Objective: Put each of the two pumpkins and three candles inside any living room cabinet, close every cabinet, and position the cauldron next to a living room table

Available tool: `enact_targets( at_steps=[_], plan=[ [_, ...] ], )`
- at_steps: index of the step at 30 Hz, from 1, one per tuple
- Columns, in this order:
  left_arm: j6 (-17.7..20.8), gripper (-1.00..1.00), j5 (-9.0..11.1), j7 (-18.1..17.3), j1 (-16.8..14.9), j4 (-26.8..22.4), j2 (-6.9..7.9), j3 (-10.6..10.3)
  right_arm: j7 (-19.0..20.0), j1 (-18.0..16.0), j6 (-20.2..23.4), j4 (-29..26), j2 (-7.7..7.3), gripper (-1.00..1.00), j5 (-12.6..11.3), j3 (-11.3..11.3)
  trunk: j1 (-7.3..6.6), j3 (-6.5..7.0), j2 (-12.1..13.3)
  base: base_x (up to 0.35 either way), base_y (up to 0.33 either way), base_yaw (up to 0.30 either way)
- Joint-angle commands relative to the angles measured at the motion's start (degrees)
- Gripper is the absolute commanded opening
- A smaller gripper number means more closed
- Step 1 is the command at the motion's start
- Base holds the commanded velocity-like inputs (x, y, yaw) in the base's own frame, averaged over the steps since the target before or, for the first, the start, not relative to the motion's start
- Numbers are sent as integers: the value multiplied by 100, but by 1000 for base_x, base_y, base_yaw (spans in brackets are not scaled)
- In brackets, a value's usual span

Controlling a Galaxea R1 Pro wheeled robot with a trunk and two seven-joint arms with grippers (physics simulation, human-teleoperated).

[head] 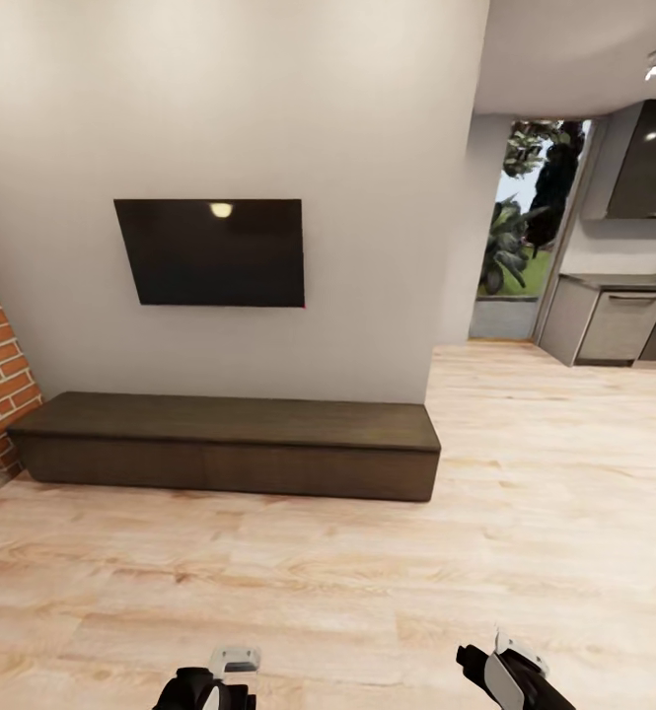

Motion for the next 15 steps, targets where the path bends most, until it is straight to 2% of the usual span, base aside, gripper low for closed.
enact_targets(
  at_steps=[1,15],
  plan=[
    [0,100,0,0,0,0,0,0,2,0,-1,0,0,100,0,0,0,0,0,327,0,0],
    [0,100,0,0,0,0,0,0,6,0,-1,0,-3,100,0,0,0,0,0,328,0,0]
  ],
)
